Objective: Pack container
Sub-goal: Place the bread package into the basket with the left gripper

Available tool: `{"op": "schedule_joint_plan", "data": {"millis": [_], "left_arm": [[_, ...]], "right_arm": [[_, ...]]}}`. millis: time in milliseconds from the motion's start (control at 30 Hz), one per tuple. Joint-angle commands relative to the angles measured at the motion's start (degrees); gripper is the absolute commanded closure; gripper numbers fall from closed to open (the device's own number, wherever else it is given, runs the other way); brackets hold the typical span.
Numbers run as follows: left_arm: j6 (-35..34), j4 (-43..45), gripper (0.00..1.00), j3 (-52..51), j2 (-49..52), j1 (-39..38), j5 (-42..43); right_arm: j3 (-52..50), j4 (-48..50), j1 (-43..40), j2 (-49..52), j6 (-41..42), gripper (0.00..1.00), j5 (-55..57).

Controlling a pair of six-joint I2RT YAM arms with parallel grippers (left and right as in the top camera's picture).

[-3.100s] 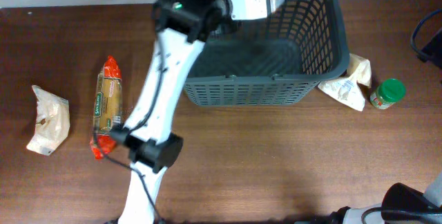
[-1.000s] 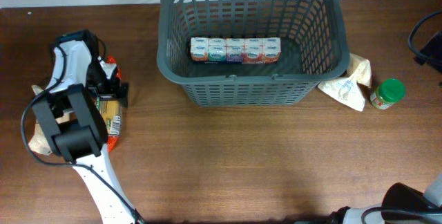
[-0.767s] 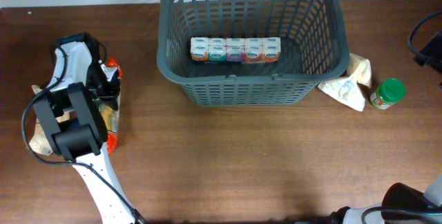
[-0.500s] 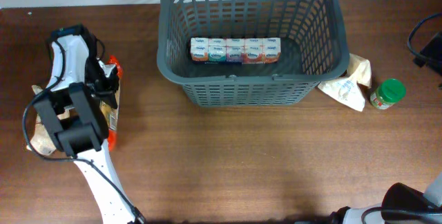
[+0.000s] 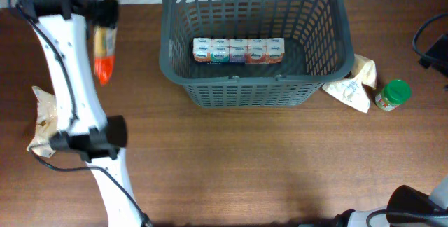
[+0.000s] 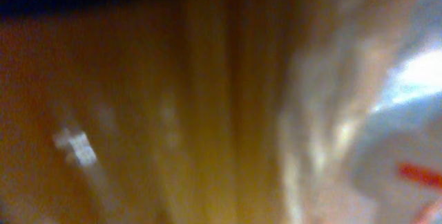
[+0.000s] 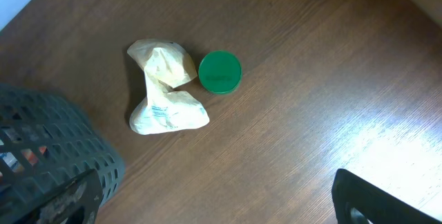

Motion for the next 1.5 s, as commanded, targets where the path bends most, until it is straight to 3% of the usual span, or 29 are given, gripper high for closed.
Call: {"op": "schedule_joint_plan", "data": {"millis": [0,133,267,400,733,767,800,833,867,933,1133,1333,1467], "left_arm": [[22.53,1.86,0.98,7.34,-8.22,-10.36,0.44],[33.4,6.6,0.98,6.91,-9.29,-22.91,-11.43],[35.04,5.88,0.98,3.21,-7.61,-28.59,-9.29],[40.57,6.14,0.98,-6.75,-3.67,-32.17,-8.66],[39.87,15.34,0.98,-28.04,4.59,-35.87,-10.38],[38.29,16.06,0.94,-30.12,5.07,-36.13,-12.81],[37.53,16.92,0.81,-31.17,5.2,-36.13,-13.84],[36.39,18.01,0.24,-31.95,5.2,-36.13,-14.14],[35.19,18.18,0.05,-31.95,5.2,-36.13,-14.19],[32.44,18.4,0.01,-31.47,4.9,-36.13,-15.63],[11.74,18.82,0.01,-23.85,0.44,-34.77,-28.35],[-3.98,13.68,0.01,-13.92,-10.56,-28.81,-23.63],[-11.06,7.02,0.01,-11.13,-17.79,-19.71,-20.28]], "right_arm": [[0.37,-0.15,-0.37,0.15,0.52,0.01,-0.35],[0.37,-0.17,-0.37,0.15,0.52,0.01,-0.35],[0.37,-0.17,-0.37,0.15,0.52,0.01,-0.37],[0.37,-0.24,-0.37,0.15,0.52,0.01,-0.37],[0.37,-1.46,-0.37,0.15,0.5,0.01,-0.33],[0.37,-1.46,-0.37,0.15,0.5,0.01,-0.33],[0.37,-1.46,-0.37,0.15,0.5,0.01,-0.35],[0.37,-1.46,-0.37,0.15,0.52,0.01,-0.33],[0.37,-1.44,-0.37,0.15,0.52,0.01,-0.35],[0.37,-1.46,-0.37,0.15,0.52,0.01,-0.35],[0.37,-1.46,-0.37,0.15,0.52,0.01,-0.37],[0.37,-1.46,-0.37,0.15,0.52,0.01,-0.35],[0.37,-1.44,-0.37,0.15,0.52,0.01,-0.35]]}}
